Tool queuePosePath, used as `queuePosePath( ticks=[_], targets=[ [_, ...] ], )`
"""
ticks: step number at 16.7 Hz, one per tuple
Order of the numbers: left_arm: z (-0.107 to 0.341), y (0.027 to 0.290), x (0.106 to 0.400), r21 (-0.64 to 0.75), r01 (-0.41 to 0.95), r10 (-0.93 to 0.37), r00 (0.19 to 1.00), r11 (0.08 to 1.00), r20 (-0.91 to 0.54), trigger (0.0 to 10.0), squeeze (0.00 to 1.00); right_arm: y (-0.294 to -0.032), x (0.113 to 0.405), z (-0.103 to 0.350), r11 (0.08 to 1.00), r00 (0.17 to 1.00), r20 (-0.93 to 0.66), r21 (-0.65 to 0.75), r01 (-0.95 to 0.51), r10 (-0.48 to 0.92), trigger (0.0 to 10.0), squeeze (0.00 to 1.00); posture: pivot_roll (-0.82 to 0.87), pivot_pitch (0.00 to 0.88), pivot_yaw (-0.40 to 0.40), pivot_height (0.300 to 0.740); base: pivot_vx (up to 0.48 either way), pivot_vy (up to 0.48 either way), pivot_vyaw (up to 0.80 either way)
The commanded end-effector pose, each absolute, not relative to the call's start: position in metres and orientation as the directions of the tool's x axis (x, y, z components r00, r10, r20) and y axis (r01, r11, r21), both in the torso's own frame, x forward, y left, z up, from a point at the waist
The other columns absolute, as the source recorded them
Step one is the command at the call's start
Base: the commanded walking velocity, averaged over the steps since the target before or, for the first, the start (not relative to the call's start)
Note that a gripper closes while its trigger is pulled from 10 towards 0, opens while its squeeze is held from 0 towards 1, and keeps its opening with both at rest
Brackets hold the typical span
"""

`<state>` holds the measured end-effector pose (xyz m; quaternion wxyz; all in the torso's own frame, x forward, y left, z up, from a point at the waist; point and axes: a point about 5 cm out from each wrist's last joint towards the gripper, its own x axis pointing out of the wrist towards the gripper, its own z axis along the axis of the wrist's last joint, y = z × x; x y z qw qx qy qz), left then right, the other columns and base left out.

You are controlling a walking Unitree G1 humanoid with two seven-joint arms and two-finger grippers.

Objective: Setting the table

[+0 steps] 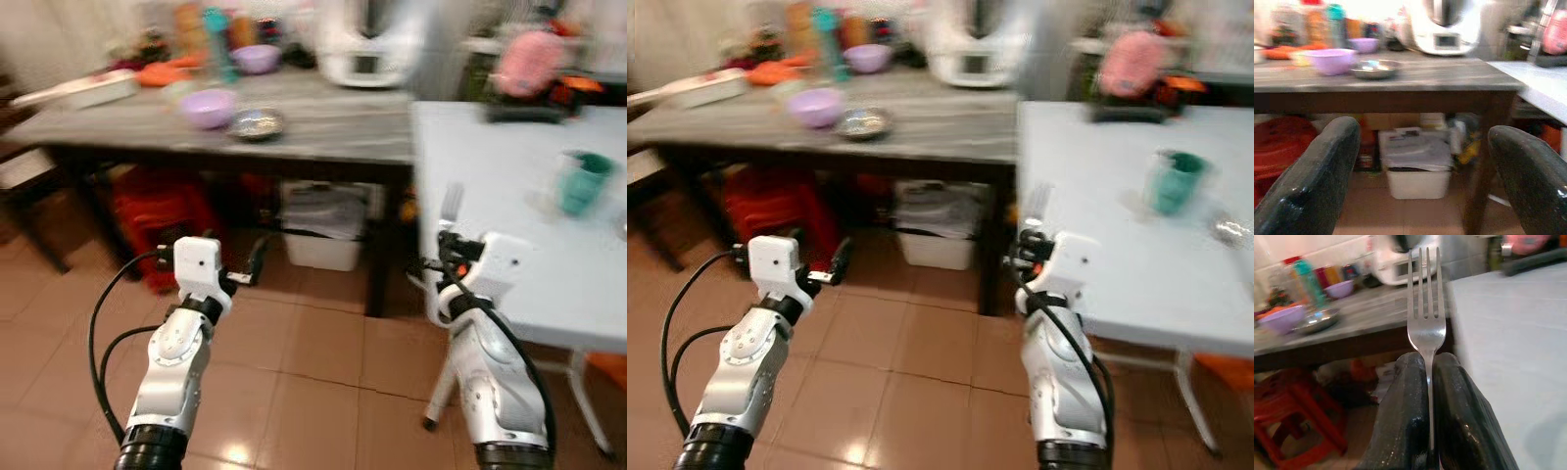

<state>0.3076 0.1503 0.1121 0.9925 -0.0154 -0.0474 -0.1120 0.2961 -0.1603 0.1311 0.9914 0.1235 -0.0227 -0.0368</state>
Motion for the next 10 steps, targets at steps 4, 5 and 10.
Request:
queuePosePath(
  ticks=[4, 5, 10],
  targets=[
    [0.1119, 0.1594, 0.3080, -0.009, 0.196, -0.195, 0.977, 0.981, 0.090, 10.0, 0.00, -0.1477, 0.2998, 0.1387, 0.966, 0.997, 0.067, 0.259, 0.022, -0.041, 10.0, 0.00, 0.06, 0.000, 0.028, 0.740, 0.000, 0.362, 0.61],
    [0.1119, 0.1594, 0.3081, -0.009, 0.196, -0.195, 0.977, 0.981, 0.090, 10.0, 0.00, -0.1477, 0.2999, 0.1387, 0.966, 0.997, 0.068, 0.259, 0.022, -0.041, 10.0, 0.00, 0.06, 0.000, 0.028, 0.740, 0.000, 0.364, 0.56],
    [0.1144, 0.1516, 0.3066, -0.040, 0.278, -0.272, 0.956, 0.960, 0.106, 10.0, 0.00, -0.1459, 0.2999, 0.1380, 0.961, 0.997, 0.064, 0.274, 0.024, -0.043, 10.0, 0.00, 0.05, 0.000, 0.029, 0.740, 0.000, 0.072, 0.08]
  ],
)
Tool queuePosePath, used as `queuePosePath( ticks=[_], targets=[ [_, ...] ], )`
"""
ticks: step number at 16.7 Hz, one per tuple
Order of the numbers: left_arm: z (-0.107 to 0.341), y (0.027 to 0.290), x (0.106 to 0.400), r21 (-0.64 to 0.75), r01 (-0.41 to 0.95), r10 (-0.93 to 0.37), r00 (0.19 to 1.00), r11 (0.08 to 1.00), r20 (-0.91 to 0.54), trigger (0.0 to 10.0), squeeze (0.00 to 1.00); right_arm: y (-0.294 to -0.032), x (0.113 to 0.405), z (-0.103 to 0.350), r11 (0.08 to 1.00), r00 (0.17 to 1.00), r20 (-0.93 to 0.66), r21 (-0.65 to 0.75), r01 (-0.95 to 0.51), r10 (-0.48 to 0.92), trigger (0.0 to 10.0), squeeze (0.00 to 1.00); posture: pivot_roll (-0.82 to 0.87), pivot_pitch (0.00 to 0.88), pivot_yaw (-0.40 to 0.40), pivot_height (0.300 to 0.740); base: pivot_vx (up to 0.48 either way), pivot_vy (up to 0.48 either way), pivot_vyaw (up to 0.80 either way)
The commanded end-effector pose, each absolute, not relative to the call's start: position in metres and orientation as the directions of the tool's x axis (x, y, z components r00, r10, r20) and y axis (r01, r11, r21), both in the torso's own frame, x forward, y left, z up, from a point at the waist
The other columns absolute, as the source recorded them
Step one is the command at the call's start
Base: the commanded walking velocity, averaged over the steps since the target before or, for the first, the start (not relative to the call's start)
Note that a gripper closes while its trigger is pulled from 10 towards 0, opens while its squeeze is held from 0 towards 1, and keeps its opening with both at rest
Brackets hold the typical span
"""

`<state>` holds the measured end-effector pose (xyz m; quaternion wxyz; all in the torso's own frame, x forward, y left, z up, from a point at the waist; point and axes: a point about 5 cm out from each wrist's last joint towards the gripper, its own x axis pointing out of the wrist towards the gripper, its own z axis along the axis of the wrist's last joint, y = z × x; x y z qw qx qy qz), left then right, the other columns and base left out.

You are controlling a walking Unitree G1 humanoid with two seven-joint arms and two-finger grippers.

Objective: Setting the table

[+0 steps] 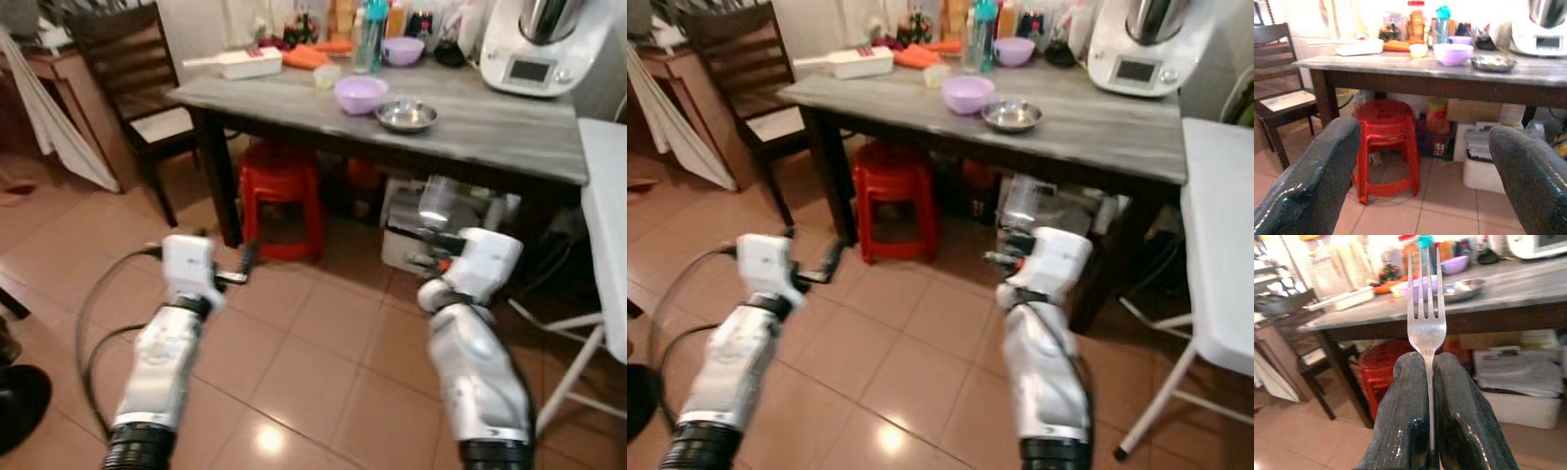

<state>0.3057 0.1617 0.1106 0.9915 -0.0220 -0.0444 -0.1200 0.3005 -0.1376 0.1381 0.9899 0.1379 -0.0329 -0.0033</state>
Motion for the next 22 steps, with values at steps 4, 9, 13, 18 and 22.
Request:
queuePosePath(
  ticks=[4, 9, 13, 18, 22],
  targets=[
    [0.1173, 0.1465, 0.3066, -0.047, 0.317, -0.310, 0.943, 0.947, 0.121, 10.0, 0.00, -0.1457, 0.3001, 0.1372, 0.961, 0.997, 0.062, 0.276, 0.024, -0.043, 10.0, 0.00, 0.05, 0.000, 0.032, 0.740, 0.210, 0.000, -0.63],
    [0.1177, 0.1442, 0.3068, -0.066, 0.336, -0.326, 0.937, 0.940, 0.123, 10.0, 0.00, -0.1441, 0.2997, 0.1358, 0.961, 0.997, 0.059, 0.275, 0.023, -0.040, 10.0, 0.00, 0.05, 0.000, 0.036, 0.740, 0.336, 0.000, -0.09],
    [0.1193, 0.1442, 0.3080, -0.069, 0.340, -0.329, 0.936, 0.938, 0.126, 10.0, 0.00, -0.1425, 0.3001, 0.1363, 0.964, 0.997, 0.063, 0.267, 0.016, -0.034, 10.0, 0.00, 0.05, 0.000, 0.041, 0.740, 0.343, 0.000, 0.00],
    [0.1193, 0.1420, 0.3076, -0.072, 0.349, -0.339, 0.932, 0.934, 0.125, 10.0, 0.00, -0.1432, 0.2996, 0.1340, 0.960, 0.997, 0.057, 0.278, 0.027, -0.045, 10.0, 0.00, 0.05, 0.000, 0.045, 0.740, 0.343, 0.000, 0.00],
    [0.1199, 0.1413, 0.3079, -0.072, 0.354, -0.343, 0.931, 0.933, 0.124, 10.0, 0.00, -0.1433, 0.3002, 0.1334, 0.961, 0.998, 0.053, 0.276, 0.028, -0.045, 10.0, 0.00, 0.05, 0.000, 0.049, 0.740, 0.343, 0.000, -0.10]
  ],
)
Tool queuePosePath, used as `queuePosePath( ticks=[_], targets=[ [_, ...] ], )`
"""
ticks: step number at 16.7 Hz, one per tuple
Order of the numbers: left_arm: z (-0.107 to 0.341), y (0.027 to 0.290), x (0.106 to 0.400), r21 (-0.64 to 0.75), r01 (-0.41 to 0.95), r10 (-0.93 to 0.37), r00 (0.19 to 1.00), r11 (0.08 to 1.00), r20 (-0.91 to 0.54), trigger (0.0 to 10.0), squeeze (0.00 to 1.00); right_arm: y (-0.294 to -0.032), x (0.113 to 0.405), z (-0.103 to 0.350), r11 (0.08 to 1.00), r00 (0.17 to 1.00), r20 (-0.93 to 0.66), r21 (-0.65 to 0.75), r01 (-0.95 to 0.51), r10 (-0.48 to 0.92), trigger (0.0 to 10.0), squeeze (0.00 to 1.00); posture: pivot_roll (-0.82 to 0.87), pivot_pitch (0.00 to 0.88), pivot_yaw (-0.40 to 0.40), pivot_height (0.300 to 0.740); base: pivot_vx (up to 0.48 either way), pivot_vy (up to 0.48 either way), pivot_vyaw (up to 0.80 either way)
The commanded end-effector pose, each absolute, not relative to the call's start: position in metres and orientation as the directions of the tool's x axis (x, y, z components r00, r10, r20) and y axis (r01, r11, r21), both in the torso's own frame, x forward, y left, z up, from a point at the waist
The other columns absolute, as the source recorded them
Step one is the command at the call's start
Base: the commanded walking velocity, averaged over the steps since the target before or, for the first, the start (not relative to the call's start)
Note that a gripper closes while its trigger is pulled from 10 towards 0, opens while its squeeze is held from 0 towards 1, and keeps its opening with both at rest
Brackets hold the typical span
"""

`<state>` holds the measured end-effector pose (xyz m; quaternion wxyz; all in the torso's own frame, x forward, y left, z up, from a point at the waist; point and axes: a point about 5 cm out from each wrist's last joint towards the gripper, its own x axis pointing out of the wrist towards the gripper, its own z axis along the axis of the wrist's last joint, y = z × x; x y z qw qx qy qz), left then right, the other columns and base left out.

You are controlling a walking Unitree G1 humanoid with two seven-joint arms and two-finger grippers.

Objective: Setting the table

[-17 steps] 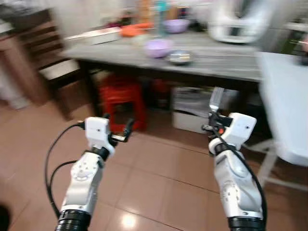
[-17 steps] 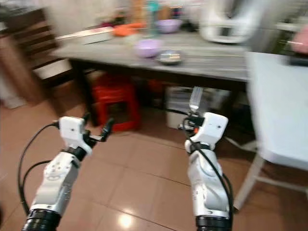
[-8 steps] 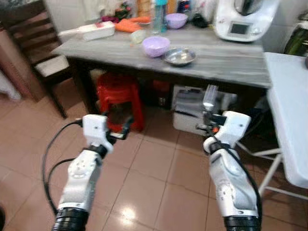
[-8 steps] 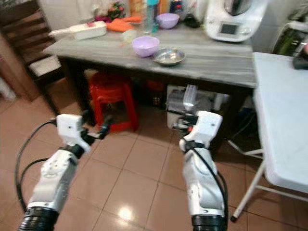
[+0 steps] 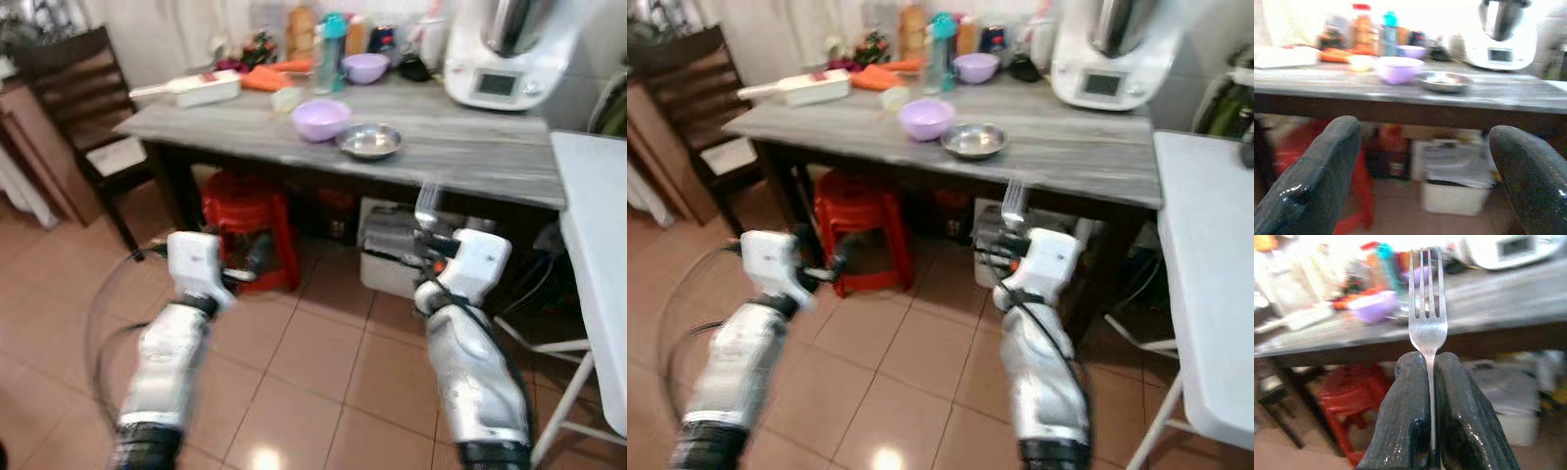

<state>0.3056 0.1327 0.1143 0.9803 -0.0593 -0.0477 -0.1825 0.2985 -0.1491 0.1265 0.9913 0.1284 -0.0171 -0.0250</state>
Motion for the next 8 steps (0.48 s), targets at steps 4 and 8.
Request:
queuePosePath(
  ticks=[4, 8],
  targets=[
    [0.1204, 0.1399, 0.3085, -0.074, 0.357, -0.347, 0.930, 0.931, 0.125, 10.0, 0.00, -0.1419, 0.3001, 0.1321, 0.961, 0.998, 0.050, 0.275, 0.027, -0.042, 10.0, 0.00, 0.05, 0.000, 0.049, 0.740, 0.333, 0.000, 0.00],
    [0.1201, 0.1383, 0.3085, -0.077, 0.361, -0.351, 0.928, 0.929, 0.123, 10.0, 0.00, -0.1423, 0.3001, 0.1306, 0.960, 0.998, 0.045, 0.279, 0.026, -0.040, 10.0, 0.00, 0.05, 0.000, 0.049, 0.740, 0.322, 0.000, 0.00]
  ],
)
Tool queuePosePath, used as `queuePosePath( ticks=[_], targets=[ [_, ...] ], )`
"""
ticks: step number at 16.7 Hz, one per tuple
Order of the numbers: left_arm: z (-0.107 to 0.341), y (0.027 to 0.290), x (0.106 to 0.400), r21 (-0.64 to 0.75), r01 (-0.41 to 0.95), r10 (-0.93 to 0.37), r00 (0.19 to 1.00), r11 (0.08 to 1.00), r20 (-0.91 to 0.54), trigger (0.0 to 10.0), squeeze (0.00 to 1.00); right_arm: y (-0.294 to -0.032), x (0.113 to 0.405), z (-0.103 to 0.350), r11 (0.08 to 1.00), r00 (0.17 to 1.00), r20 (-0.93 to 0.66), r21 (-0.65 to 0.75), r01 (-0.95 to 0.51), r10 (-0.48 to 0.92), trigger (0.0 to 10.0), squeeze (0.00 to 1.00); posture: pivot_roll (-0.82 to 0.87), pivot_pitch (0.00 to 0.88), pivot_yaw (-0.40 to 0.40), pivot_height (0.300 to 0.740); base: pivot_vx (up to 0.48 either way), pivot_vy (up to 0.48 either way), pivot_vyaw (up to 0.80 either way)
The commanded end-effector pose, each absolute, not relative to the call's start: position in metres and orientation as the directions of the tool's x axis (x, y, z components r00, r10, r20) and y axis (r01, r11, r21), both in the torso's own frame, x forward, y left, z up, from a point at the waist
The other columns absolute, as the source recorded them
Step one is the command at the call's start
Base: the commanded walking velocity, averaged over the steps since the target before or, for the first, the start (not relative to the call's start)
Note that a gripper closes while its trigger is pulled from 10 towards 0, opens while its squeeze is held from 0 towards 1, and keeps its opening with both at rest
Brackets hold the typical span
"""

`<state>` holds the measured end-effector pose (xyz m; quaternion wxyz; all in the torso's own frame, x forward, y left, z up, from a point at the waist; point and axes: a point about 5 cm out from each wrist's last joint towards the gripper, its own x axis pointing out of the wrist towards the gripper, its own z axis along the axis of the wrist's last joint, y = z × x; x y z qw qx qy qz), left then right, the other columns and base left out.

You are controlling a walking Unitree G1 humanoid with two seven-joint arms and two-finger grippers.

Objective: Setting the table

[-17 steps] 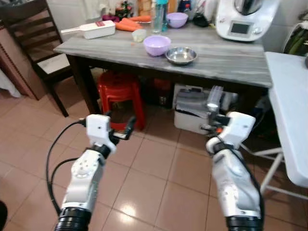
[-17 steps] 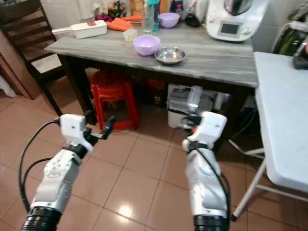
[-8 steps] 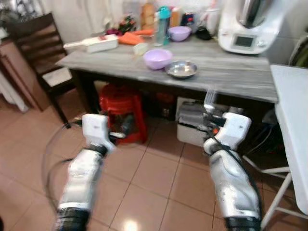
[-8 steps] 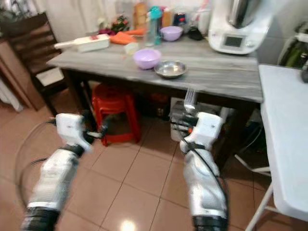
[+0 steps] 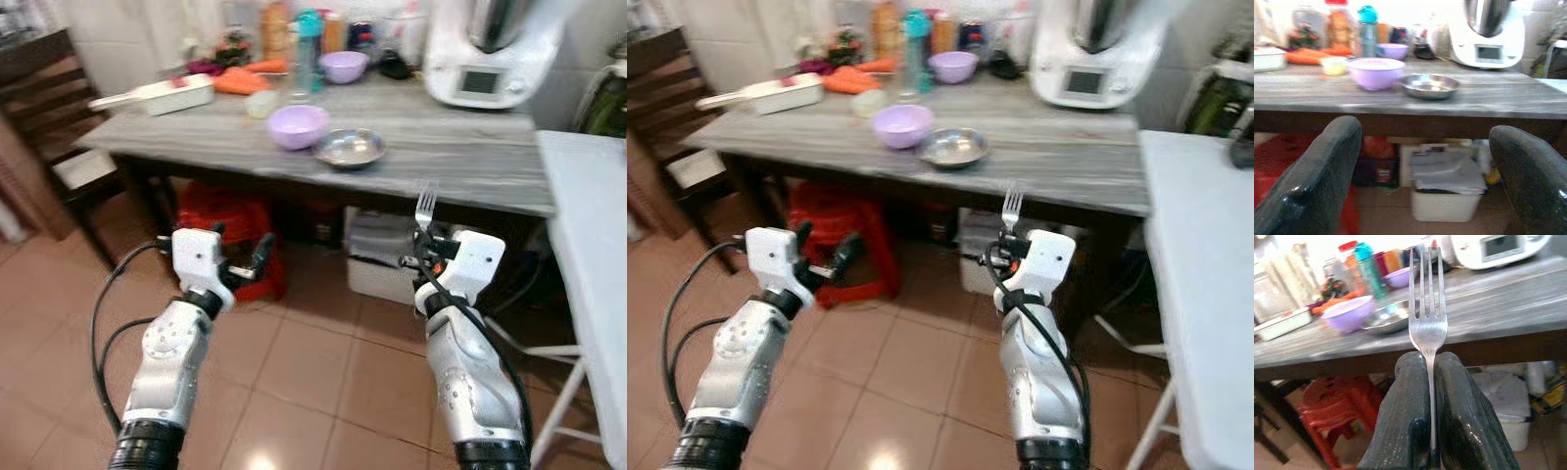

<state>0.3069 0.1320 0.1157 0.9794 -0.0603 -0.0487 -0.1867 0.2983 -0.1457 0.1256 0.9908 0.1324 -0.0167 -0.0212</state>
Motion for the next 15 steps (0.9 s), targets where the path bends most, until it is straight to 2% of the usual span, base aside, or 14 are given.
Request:
queuePosePath(
  ticks=[1, 7, 11, 15],
  targets=[
    [0.1199, 0.1380, 0.3085, -0.078, 0.362, -0.351, 0.928, 0.929, 0.123, 10.0, 0.00, -0.1424, 0.3002, 0.1303, 0.960, 0.998, 0.045, 0.279, 0.026, -0.040, 10.0, 0.00, 0.05, 0.000, 0.048, 0.740, 0.315, 0.000, 0.00],
    [0.1200, 0.1375, 0.3086, -0.079, 0.365, -0.354, 0.927, 0.928, 0.122, 10.0, 0.00, -0.1412, 0.3005, 0.1290, 0.959, 0.999, 0.039, 0.281, 0.025, -0.037, 10.0, 0.00, 0.05, 0.000, 0.048, 0.740, 0.311, 0.000, 0.00],
    [0.1201, 0.1364, 0.3086, -0.082, 0.372, -0.361, 0.924, 0.925, 0.123, 10.0, 0.00, -0.1410, 0.3005, 0.1285, 0.959, 0.998, 0.038, 0.282, 0.027, -0.039, 10.0, 0.00, 0.05, 0.000, 0.051, 0.740, 0.305, 0.000, -0.70],
    [0.1200, 0.1358, 0.3087, -0.082, 0.376, -0.365, 0.923, 0.923, 0.122, 10.0, 0.00, -0.1410, 0.3008, 0.1284, 0.959, 0.998, 0.039, 0.281, 0.025, -0.038, 10.0, 0.00, 0.05, 0.000, 0.050, 0.740, 0.307, 0.000, -0.33]
  ],
)
